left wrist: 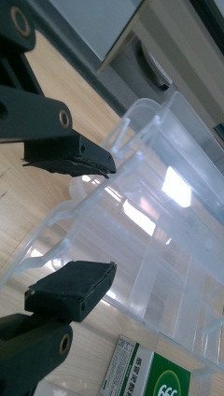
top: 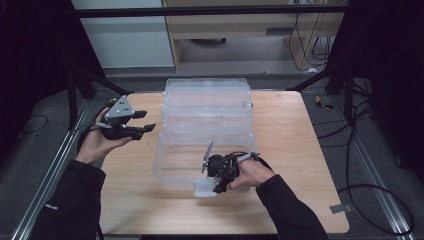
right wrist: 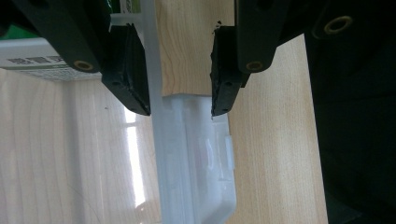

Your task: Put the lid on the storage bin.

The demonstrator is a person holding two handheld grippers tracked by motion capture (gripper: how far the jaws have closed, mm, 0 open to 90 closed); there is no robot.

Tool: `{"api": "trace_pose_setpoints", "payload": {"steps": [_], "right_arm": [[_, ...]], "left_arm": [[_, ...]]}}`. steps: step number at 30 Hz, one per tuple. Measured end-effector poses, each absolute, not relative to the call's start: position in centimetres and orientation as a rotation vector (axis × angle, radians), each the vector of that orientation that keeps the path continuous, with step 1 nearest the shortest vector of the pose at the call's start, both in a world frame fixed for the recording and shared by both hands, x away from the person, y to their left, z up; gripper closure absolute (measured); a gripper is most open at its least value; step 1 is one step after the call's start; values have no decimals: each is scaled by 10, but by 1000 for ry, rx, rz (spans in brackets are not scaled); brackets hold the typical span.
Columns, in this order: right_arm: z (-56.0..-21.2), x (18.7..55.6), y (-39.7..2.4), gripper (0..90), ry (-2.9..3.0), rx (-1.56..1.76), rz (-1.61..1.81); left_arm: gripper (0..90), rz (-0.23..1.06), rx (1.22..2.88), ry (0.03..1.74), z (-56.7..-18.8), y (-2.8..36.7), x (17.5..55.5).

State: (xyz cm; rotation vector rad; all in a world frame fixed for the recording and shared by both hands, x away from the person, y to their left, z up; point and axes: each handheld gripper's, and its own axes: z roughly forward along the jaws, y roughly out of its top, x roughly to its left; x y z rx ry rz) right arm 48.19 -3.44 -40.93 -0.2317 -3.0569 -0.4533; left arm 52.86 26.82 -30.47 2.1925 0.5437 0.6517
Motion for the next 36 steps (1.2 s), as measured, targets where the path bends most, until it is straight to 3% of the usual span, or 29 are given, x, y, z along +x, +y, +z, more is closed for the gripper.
{"api": "trace_pose_setpoints", "payload": {"steps": [16,36], "right_arm": [[-409,481,-34,595,-3065,-221,-447],[-410,482,-34,593,-3061,-214,-449]], "left_arm": [[458,643,2401,268,-286,222,557],[530,613,2517,128,-281,193,577]]}}
